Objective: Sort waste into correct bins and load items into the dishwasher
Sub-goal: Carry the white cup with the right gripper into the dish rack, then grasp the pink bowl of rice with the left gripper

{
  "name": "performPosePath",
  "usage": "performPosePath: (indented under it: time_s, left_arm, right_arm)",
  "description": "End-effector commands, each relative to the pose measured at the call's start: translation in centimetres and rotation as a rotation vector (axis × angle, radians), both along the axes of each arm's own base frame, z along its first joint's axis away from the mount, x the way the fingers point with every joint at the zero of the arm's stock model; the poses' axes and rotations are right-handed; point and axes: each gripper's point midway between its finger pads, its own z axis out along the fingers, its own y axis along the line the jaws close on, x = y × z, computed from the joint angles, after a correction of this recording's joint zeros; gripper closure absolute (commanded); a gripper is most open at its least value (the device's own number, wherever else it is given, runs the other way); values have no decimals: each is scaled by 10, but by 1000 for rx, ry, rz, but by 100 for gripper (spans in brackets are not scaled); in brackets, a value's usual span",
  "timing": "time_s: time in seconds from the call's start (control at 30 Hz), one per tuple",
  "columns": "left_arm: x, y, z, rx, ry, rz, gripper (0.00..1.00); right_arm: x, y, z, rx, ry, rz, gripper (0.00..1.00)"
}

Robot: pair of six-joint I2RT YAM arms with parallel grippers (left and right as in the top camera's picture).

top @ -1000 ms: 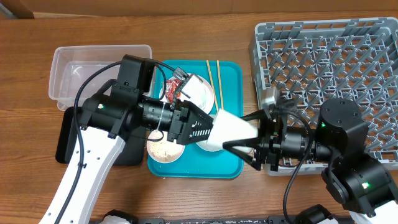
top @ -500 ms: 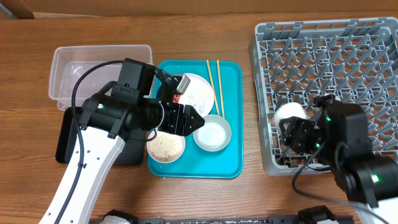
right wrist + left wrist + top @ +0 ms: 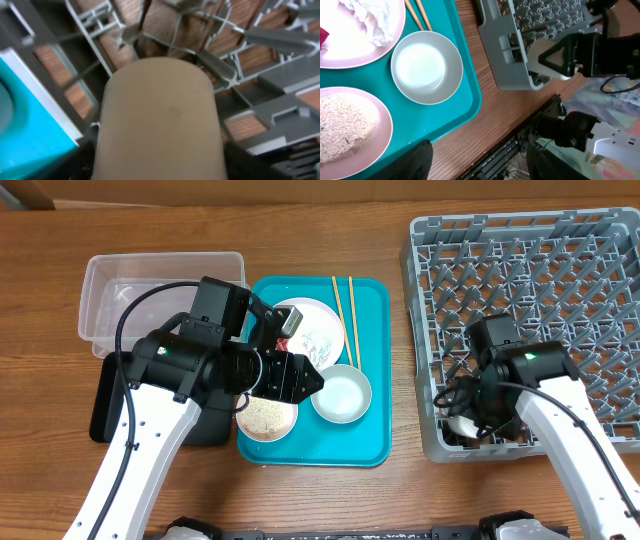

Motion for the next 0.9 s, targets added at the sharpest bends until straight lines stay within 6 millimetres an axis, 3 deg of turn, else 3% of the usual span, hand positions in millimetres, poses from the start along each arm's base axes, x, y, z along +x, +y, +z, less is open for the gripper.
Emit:
performPosePath:
  time_s: [0.0, 0.1, 0.27, 0.33, 0.47, 0.67, 0.87]
  left_arm:
    - [0, -1, 2, 3, -12, -9, 36]
    - [0, -1, 2, 4, -11, -8, 36]
    - [-8, 0, -6, 62, 14, -5, 45]
    - [-11, 10, -20, 170, 50, 66, 46]
    - [-20, 30, -54, 406, 92, 217, 51]
    - [-30, 55, -118, 649, 86, 397, 52]
    - [-20, 49, -177, 658, 47, 348, 59]
  right_arm:
    - [8, 2, 7, 17, -39, -11, 10]
    - [26, 3, 21, 31, -120, -19, 8]
    - [57, 23, 92, 141, -360, 37, 9]
    - [63, 41, 123, 220, -476, 120, 10]
    - [59, 70, 166, 351, -650, 248, 10]
    - [44, 84, 186, 385, -719, 314, 9]
    - [39, 91, 184, 394, -705, 342, 9]
